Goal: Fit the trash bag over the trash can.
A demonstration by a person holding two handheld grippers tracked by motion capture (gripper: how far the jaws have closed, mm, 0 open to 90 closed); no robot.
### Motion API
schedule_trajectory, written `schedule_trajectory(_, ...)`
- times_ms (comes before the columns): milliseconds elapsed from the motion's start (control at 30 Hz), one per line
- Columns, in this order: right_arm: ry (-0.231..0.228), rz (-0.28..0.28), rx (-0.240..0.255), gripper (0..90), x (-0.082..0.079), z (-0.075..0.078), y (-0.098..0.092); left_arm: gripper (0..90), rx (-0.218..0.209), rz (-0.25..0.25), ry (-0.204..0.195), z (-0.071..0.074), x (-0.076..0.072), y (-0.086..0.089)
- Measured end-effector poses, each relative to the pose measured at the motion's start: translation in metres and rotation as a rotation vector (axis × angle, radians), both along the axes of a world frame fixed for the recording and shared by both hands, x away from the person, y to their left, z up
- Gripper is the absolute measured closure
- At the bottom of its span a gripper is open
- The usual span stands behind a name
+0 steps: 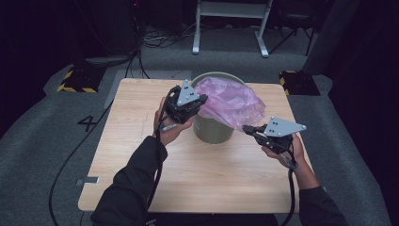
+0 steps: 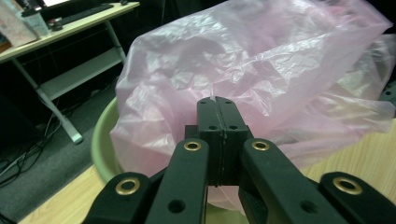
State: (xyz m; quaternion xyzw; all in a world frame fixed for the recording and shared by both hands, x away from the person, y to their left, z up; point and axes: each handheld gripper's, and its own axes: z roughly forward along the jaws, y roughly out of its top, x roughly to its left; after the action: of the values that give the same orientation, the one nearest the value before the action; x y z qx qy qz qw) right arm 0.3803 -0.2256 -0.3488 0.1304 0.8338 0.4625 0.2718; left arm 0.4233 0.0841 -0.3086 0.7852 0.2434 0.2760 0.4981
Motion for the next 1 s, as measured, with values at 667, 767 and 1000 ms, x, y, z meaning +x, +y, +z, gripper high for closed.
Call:
schedule_trajectory(667, -0.029, 0.046, 0.102, 47.1, -0.029, 0.007, -0.033, 89.8, -0.076, 0.048, 0.024, -0.015, -0.01, 0.047)
schedule_trajectory(767, -0.061, 0.017, 0.139, 39.3, -0.032, 0.016, -0.042, 89.8, -0.076, 0.047, 0.026, -0.015, -0.01, 0.05)
schedule_trajectory(1000, -0.1, -0.064, 0.159, 30.1, -0.017, 0.03, -0.038, 89.7, -0.08, 0.03, 0.019, -0.016, -0.011, 0.052)
